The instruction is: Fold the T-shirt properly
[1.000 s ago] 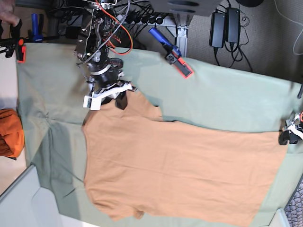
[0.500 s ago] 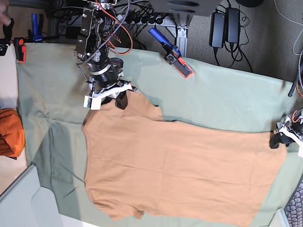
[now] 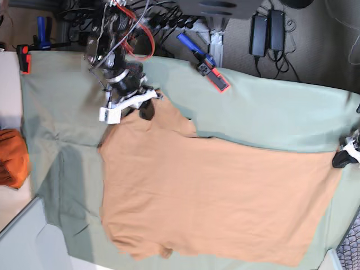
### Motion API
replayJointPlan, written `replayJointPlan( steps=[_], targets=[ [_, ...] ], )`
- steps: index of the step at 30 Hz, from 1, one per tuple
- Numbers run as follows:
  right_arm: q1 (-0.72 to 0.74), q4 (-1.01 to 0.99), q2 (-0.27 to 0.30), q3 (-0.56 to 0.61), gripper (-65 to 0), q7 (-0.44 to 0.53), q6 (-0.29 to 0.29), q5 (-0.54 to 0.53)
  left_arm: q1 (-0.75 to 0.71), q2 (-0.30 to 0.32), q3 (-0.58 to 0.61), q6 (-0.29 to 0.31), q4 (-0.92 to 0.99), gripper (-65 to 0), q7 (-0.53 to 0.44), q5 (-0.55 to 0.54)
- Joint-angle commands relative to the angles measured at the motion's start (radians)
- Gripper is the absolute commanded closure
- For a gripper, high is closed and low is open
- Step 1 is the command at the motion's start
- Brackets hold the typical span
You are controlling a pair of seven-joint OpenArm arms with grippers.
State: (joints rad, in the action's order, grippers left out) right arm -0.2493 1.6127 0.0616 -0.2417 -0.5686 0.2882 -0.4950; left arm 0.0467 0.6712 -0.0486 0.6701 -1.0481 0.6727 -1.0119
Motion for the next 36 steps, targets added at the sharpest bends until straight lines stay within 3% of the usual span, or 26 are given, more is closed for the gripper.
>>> replayJointPlan(
  steps=[1,9,16,27,36],
  targets=[
    [-0.018,0.027,0.018,-0.003,0.0,-0.032,0.034,0.014,-0.015,0.039,-0.006,0.028,-0.023,0.0,0.035,0.004],
    [-0.162,0.174,0.060,-0.052,0.0,-0.084,0.042,-0.019,-0.143,0.086,-0.016,0.028,-0.170,0.0,0.051,-0.043],
    [-0.280,0.247,0.060,-0.148,0.0,-0.087,0.069,-0.114,-0.227,0.088,-0.122,0.028,-0.216,0.0,0.058,-0.056],
    [-0.245,0.356,0.060,-0.170,0.0,-0.083,0.086,-0.133,-0.279,0.088,-0.155,0.028,-0.377,0.0,0.087,-0.127],
    [-0.079,0.343,0.060,-0.169,0.0,-0.073,0.087,-0.056,-0.220,0.073,-0.154,0.028,-0.387,0.0,0.058,-0.086]
  ],
)
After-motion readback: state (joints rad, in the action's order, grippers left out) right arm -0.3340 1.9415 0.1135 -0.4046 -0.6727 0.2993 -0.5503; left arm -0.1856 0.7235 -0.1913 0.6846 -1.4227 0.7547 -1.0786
